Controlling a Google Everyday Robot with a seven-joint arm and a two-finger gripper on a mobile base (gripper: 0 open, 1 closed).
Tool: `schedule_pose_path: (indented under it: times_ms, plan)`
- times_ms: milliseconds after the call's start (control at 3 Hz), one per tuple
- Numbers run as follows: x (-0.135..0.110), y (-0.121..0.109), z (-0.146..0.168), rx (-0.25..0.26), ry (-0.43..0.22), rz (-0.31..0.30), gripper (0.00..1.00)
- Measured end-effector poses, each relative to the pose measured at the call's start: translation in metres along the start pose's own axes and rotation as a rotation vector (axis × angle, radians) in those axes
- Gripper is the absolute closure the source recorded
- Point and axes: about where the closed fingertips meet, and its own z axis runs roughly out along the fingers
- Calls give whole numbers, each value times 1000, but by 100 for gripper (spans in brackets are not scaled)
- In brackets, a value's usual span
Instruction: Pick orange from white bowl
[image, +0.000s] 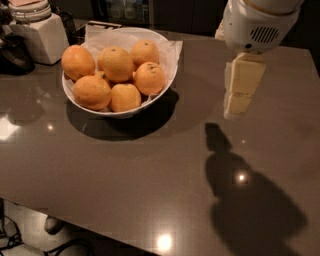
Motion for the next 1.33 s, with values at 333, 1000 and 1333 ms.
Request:
schedule_pose_path:
  times_ms: [333, 1000, 1333]
  plan:
    - [-38, -20, 2, -5, -30, -99, 0]
    - [-95, -45, 8, 15, -105, -223, 0]
    - [-96, -45, 8, 15, -105, -223, 0]
